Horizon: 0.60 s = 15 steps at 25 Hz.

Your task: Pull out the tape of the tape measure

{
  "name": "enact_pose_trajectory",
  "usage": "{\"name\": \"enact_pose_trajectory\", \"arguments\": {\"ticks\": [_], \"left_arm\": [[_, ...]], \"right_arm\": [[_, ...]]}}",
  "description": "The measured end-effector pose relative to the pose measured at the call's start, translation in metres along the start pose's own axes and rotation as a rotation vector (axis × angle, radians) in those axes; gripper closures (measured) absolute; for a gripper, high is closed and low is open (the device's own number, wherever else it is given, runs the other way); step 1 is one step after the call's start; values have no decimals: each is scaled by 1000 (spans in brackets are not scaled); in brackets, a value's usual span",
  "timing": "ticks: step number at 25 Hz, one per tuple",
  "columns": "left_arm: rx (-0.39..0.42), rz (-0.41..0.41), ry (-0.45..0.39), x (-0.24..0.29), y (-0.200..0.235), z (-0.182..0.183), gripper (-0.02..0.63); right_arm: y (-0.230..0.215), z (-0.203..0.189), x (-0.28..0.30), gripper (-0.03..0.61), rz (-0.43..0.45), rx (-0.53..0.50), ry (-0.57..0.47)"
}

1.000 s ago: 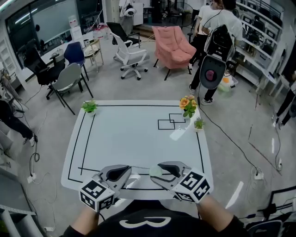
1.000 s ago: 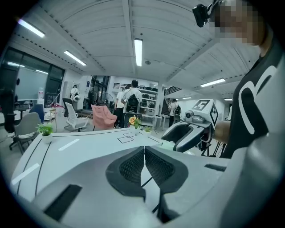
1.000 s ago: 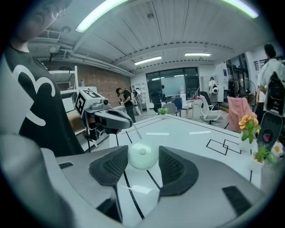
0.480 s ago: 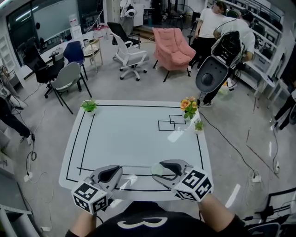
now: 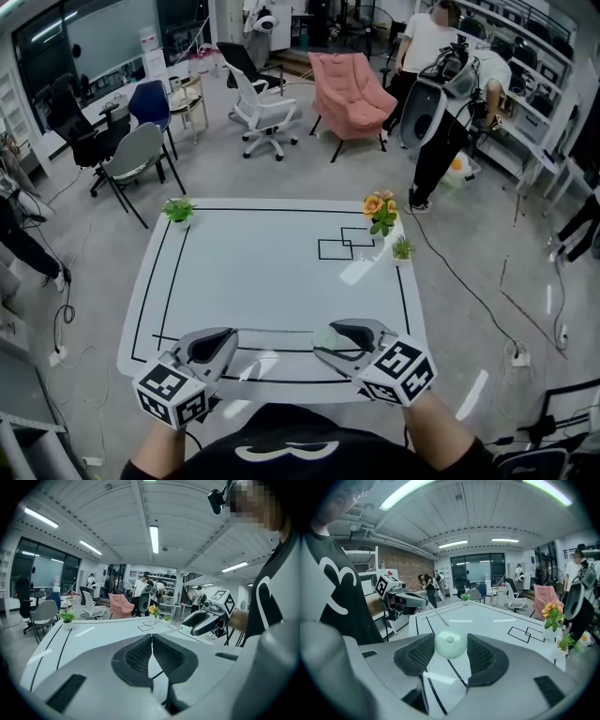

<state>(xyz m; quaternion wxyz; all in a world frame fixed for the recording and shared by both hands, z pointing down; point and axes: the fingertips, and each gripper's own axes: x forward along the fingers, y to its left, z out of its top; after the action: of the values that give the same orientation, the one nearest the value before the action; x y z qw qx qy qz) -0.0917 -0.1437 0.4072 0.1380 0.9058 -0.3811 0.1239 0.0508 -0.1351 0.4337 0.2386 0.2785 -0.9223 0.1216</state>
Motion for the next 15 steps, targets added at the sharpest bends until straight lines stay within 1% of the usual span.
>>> {"name": "enact_pose_trajectory", "arguments": {"ticks": [5,11,15], "left_arm": [[-4,-21,2,3,-5,0,600],[-8,21,13,-3,8,3,600],[-5,45,11,-8,14,5,600]], "right_arm": [[-6,-3,-7,359,-23,14,-10],[-21,-7,-18,359,-70,34,-10],[-26,-7,-21,359,-80,35,-15]]}}
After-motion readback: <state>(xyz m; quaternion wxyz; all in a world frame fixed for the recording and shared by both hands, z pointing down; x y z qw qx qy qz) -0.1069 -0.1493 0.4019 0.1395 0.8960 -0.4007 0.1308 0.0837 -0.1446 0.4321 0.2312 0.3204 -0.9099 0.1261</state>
